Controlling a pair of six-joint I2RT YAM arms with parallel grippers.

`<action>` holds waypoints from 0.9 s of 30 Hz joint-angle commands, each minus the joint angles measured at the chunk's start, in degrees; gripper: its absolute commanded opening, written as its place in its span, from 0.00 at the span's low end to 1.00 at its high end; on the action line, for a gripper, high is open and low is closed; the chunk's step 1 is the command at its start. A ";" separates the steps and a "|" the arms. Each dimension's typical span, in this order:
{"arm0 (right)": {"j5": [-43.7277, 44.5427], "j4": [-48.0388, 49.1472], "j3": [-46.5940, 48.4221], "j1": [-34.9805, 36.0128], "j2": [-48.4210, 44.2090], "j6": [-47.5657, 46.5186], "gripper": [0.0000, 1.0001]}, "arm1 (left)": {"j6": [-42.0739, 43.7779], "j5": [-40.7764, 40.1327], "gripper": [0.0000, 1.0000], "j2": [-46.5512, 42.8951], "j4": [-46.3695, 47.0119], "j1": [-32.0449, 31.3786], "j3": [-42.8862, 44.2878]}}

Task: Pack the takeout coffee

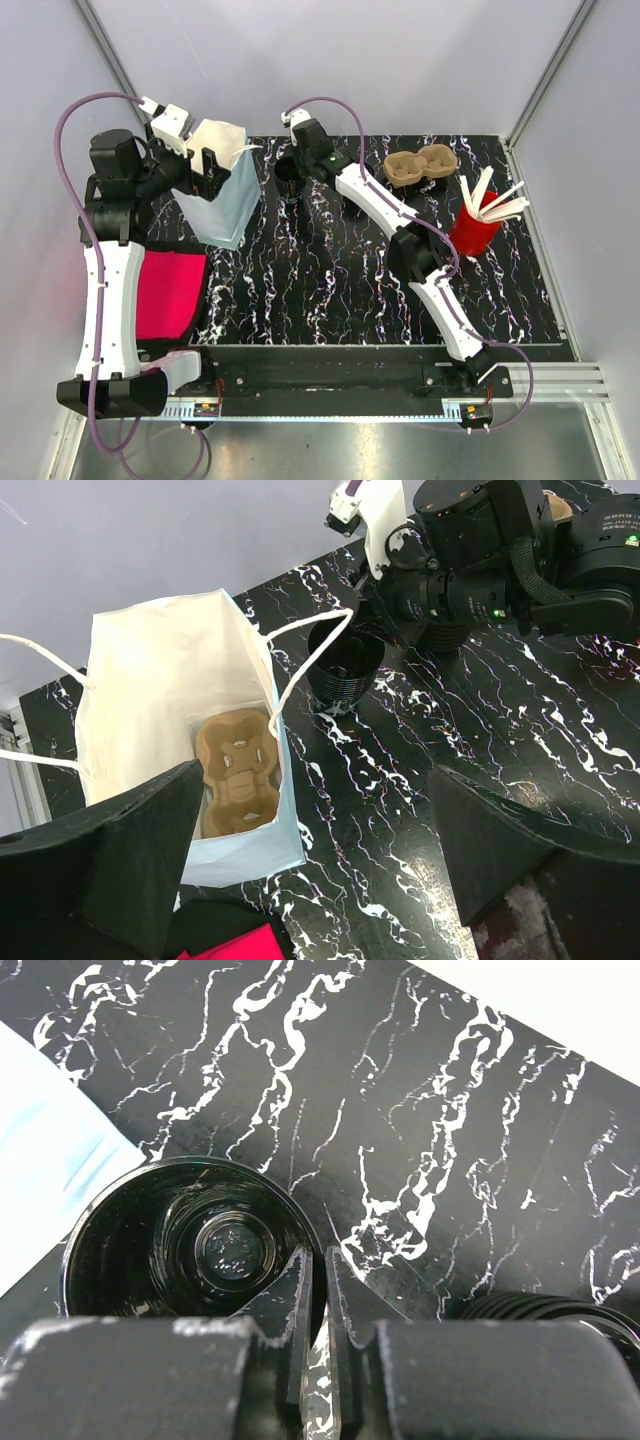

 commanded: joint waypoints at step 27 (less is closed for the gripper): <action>4.51 -5.21 -2.07 -5.45 -7.59 3.20 0.07 | -1.51 2.79 0.99 -0.52 3.61 0.67 -1.10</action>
